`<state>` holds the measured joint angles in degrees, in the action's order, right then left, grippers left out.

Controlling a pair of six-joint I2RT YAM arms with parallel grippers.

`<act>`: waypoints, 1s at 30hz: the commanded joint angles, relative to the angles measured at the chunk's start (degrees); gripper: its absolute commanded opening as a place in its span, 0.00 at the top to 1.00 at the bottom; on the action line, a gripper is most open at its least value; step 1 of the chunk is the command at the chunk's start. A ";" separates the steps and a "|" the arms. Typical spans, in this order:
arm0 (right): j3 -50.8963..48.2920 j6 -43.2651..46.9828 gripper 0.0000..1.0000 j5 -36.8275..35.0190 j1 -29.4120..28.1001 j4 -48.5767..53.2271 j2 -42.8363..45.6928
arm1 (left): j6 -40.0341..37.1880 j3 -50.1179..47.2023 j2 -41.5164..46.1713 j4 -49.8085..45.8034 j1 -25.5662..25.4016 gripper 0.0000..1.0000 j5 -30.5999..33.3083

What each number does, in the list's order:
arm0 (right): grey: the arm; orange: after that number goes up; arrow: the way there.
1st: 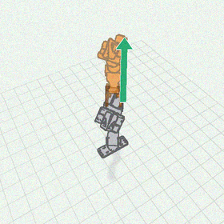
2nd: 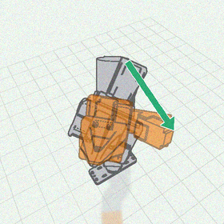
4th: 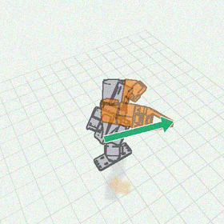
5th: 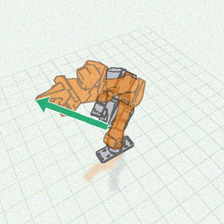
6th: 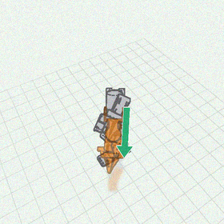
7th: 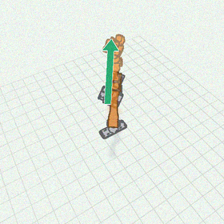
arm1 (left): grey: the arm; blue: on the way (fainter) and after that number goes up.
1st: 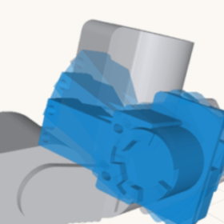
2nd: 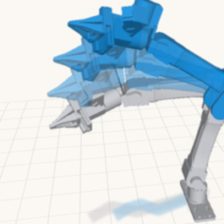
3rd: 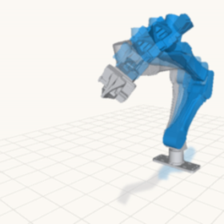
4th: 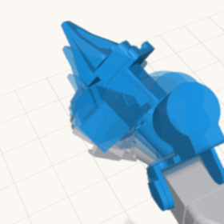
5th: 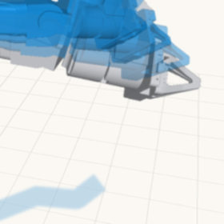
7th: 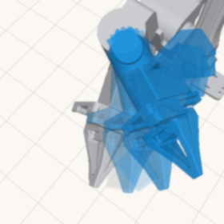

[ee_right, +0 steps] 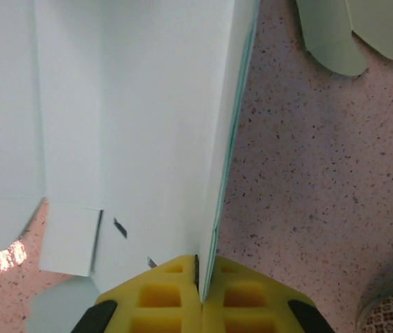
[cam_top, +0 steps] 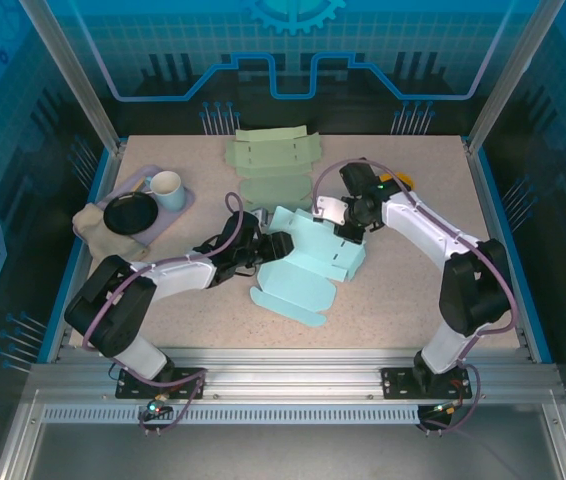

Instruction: Fold the paper box

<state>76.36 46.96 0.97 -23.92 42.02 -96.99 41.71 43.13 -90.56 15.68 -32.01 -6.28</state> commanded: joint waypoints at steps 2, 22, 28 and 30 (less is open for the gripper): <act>-5.12 3.06 1.00 -0.45 -0.93 -4.90 2.86 | -1.47 -1.21 4.33 1.23 1.75 0.39 -2.47; -32.35 31.90 1.00 -21.37 -7.40 -66.40 14.99 | -23.30 -5.83 21.32 -11.45 9.08 0.46 8.66; -33.02 33.35 1.00 -21.14 -8.46 -68.21 13.20 | -27.30 -7.26 17.55 -5.99 7.60 0.49 12.52; -33.89 34.13 1.00 -22.21 -9.00 -69.97 11.59 | -28.12 -7.11 16.22 -5.23 7.06 0.51 12.70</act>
<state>43.75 78.08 -19.68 -31.55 -21.08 -83.48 17.10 36.53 -72.97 6.72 -24.21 4.01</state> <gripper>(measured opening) 0.044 0.496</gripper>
